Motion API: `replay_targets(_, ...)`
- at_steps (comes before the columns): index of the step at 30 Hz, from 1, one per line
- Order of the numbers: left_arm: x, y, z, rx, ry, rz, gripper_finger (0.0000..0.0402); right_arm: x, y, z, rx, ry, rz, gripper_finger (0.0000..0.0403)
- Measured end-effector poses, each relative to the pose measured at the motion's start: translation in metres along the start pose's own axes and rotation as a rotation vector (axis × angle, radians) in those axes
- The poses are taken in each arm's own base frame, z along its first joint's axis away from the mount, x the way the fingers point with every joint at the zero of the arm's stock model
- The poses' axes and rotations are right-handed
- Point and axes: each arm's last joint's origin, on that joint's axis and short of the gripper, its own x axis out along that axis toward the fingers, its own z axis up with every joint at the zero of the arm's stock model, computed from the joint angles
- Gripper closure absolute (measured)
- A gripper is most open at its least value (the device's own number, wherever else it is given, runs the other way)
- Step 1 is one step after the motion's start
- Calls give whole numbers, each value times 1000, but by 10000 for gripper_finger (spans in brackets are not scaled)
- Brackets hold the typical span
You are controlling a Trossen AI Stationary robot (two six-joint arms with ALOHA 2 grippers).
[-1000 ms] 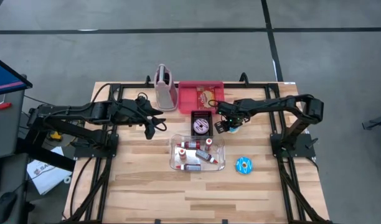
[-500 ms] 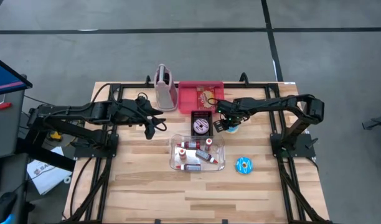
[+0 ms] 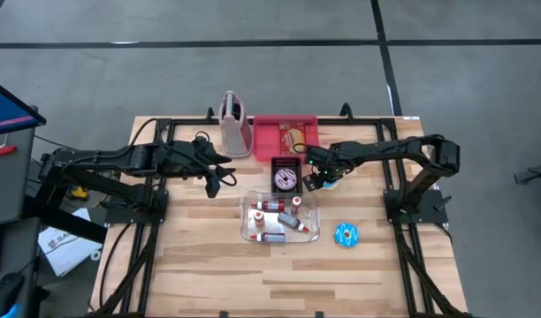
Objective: Pick & Place Food Item
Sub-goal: Put the light blue donut into the black bin
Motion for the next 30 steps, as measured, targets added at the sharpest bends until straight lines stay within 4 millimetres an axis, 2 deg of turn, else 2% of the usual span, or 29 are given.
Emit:
replay_targets(5,0,0,0,0,1,-5,238,6,-2,-1,-2,-8,-6,184)
replay_targets(30,0,0,0,-3,4,-10,238,14,-8,2,23,-2,-27,221)
